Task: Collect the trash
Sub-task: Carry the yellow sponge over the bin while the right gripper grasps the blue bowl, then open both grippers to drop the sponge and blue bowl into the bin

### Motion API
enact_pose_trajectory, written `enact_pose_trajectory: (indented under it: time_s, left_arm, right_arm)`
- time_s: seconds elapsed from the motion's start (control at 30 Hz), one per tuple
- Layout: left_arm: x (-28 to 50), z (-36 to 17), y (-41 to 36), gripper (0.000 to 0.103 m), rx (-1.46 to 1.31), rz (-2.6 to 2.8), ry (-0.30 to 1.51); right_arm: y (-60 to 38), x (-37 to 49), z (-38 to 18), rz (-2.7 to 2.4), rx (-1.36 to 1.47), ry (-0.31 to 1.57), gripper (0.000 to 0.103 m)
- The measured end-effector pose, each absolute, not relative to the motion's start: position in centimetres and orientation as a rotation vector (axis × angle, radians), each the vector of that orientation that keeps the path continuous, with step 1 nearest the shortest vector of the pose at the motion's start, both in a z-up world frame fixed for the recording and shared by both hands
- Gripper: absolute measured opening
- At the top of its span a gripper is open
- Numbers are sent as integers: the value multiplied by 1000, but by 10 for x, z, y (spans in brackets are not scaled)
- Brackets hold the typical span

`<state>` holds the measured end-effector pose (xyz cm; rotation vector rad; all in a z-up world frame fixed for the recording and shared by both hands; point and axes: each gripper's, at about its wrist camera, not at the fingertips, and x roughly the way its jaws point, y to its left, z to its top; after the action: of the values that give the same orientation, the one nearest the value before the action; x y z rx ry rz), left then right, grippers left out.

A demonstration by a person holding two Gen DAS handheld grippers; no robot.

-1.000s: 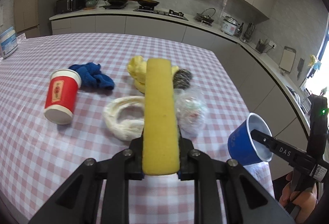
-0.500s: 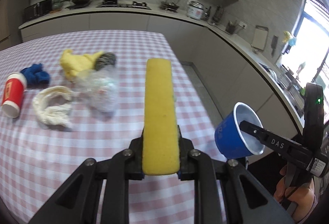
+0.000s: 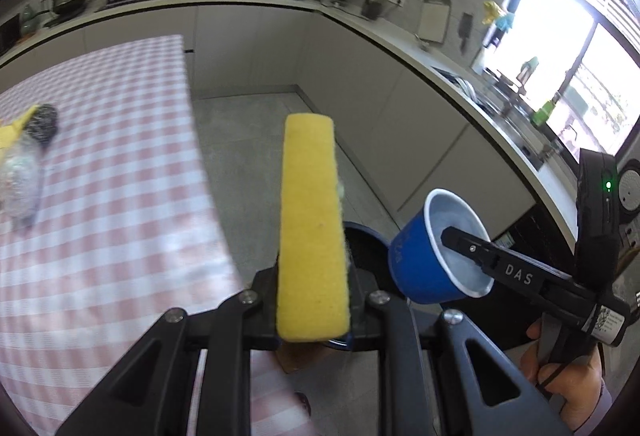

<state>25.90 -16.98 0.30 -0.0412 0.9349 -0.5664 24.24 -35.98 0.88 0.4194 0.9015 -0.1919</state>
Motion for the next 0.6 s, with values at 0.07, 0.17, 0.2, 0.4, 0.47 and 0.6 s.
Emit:
enact_pose_trajectory:
  time_s: [0.07, 0.17, 0.2, 0.4, 0.47, 0.6]
  left_arm:
    - [259, -5, -189, 22, -32, -582, 958]
    - [257, -17, -206, 22, -23, -586, 990]
    - [257, -21, -212, 22, -19, -585, 1003]
    - [258, -48, -237, 22, 2, -558, 1073]
    - [258, -56, -243, 22, 13, -545, 1084]
    - [260, -74, -254, 22, 24, -513, 1115]
  right_arm:
    - [-376, 238, 3, -212, 430, 909, 9]
    - [-399, 232, -10, -232, 447, 926, 9]
    - [-405, 231, -14, -235, 452, 931, 9]
    - [-433, 235, -43, -237, 471, 974, 9]
    - [-440, 240, -54, -233, 479, 992, 9]
    - [-449, 250, -75, -222, 485, 1024, 9]
